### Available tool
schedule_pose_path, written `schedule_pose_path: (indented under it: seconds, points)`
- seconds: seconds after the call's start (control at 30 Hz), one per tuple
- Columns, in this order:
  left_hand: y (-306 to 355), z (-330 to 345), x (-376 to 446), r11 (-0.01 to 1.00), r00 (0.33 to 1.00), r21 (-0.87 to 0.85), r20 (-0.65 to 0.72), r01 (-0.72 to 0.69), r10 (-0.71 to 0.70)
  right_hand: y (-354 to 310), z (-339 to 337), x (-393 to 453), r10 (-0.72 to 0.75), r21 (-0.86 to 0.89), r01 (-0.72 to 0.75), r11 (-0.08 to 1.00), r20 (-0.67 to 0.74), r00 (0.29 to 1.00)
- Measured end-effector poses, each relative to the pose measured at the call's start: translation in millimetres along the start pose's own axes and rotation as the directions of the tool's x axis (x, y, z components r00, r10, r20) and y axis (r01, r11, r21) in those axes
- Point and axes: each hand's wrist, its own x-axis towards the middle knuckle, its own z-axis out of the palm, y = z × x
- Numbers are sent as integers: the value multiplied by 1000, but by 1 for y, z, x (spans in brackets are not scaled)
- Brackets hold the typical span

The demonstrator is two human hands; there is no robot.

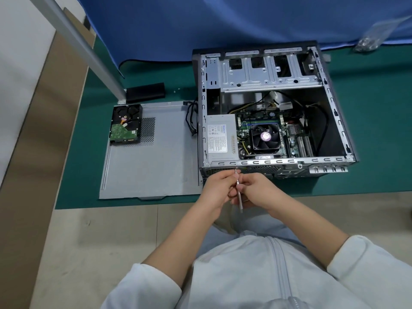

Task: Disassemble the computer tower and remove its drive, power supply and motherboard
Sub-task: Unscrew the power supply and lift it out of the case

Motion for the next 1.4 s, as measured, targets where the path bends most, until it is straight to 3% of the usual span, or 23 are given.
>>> schedule_pose_path:
  seconds: [0.4, 1.07, 1.4]
  points:
    - [-2, 1, 3, 1000, 1000, -24, 26, -18, 18, -1, -2, -1, 20, -4, -20, 1000, 10, 1000]
    - [-1, -1, 6, 999, 999, 22, 41, -25, 24, 4, -8, 4, 42, 151, -40, 988, -11, 999]
    - [7, -4, 11, 995, 994, 3, 41, 97, -97, -3, -11, 5, 58, 104, -49, 993, -79, 995]
